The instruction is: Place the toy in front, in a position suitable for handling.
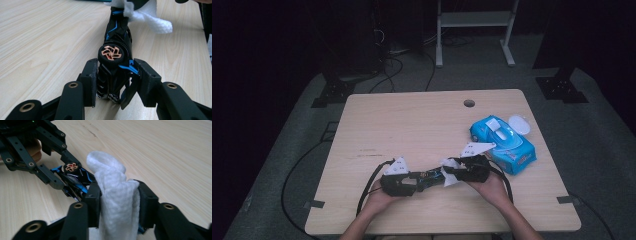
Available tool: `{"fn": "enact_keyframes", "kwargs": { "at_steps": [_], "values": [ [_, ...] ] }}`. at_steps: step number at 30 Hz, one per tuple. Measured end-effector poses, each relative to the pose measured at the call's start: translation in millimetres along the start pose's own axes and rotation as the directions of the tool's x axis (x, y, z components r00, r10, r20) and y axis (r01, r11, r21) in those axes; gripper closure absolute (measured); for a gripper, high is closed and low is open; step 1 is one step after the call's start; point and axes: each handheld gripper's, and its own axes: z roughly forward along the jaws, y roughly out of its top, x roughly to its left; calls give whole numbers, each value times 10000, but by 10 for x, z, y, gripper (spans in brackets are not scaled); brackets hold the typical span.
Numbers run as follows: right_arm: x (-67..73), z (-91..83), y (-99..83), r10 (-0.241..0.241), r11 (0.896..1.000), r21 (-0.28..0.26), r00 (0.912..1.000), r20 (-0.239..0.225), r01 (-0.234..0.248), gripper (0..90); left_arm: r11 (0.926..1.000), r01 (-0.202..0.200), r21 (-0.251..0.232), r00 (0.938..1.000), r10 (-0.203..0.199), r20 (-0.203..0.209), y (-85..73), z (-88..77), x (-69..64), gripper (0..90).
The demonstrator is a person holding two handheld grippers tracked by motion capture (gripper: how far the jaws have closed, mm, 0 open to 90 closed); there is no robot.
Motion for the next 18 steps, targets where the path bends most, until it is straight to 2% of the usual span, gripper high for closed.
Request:
{"fn": "enact_keyframes", "kwargs": {
  "at_steps": [2, 4, 7, 10, 12, 14, 15, 18],
  "values": [
    [-13, -47, -19, 37, 9999, -118, 9999, 137, -35, 599, 10000, 17, 42, 10000, -17, 6, 6, 5, 2, 553],
    [-24, -92, -18, 26, 9995, -322, 9997, 242, -19, 716, 10000, -11, 29, 10000, 11, 15, 8, 15, 2, 556],
    [-5, -95, 34, 199, 9971, -739, 9988, 446, -166, 774, 10000, 57, -55, 9999, -56, 153, 6, 43, -7, 572],
    [71, 47, 129, 307, 9937, -1088, 9984, 471, -254, 775, 10000, -7, -6, 9999, 7, 160, 16, 55, -18, 572],
    [142, 175, 156, 211, 9938, -1098, 9994, 290, -178, 774, 10000, -47, -27, 9999, 48, 99, 14, 54, -26, 571],
    [202, 294, 137, -46, 9979, -650, 9996, 273, 64, 749, 10000, 15, -42, 9999, -14, 157, 10, 56, -19, 571],
    [214, 323, 118, -64, 9982, -601, 9997, 217, 77, 719, 10000, 28, -61, 9998, -27, 178, 9, 59, -17, 569],
    [183, 290, 114, 128, 9986, -506, 9998, 130, -121, 535, 10000, -51, 18, 9999, 51, 153, 11, 68, -22, 565]
  ]
}}
